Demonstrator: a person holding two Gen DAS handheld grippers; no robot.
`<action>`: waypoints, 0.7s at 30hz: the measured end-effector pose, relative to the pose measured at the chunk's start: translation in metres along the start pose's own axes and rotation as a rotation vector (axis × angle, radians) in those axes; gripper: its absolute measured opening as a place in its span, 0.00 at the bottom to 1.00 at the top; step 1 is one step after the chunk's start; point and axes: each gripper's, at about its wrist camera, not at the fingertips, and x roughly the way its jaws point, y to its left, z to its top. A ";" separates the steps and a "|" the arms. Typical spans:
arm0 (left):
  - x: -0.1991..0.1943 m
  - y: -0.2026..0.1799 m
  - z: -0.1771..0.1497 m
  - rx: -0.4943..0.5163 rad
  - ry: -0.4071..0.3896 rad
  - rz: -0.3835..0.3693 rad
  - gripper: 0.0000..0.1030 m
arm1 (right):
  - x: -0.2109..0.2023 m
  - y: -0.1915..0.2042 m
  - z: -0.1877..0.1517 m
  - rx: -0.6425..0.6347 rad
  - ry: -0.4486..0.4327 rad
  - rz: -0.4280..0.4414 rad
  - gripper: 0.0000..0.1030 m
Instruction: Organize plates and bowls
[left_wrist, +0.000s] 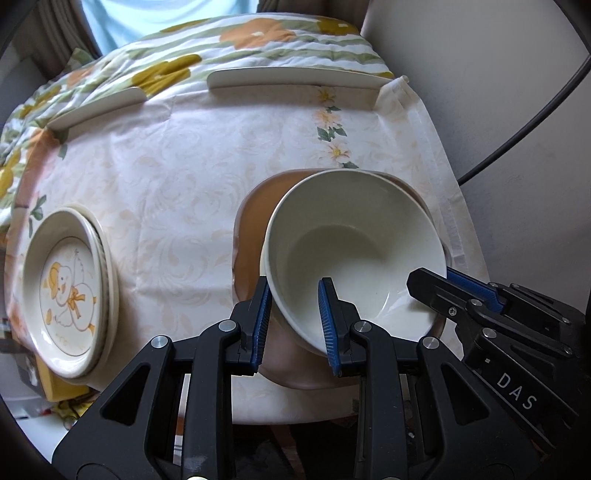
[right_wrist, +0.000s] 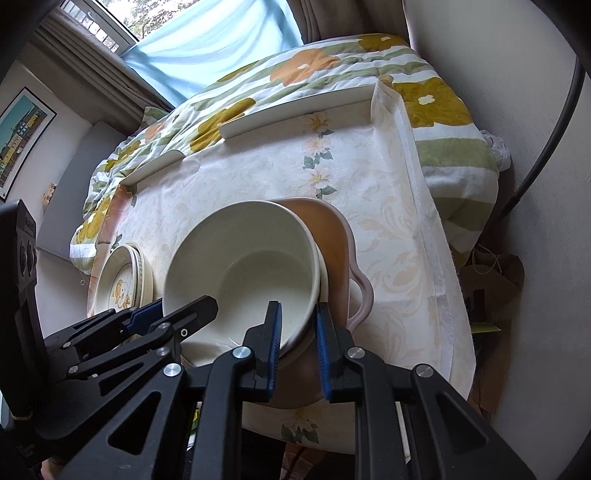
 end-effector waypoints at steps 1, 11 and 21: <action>0.000 0.000 0.000 -0.001 -0.001 0.001 0.22 | 0.000 0.000 0.000 -0.004 0.002 -0.002 0.16; 0.001 0.003 -0.001 0.001 -0.004 0.003 0.22 | -0.001 0.001 -0.002 -0.009 0.002 -0.004 0.16; -0.022 0.015 -0.006 -0.007 -0.070 -0.027 0.22 | -0.024 0.002 -0.003 -0.002 -0.069 0.006 0.16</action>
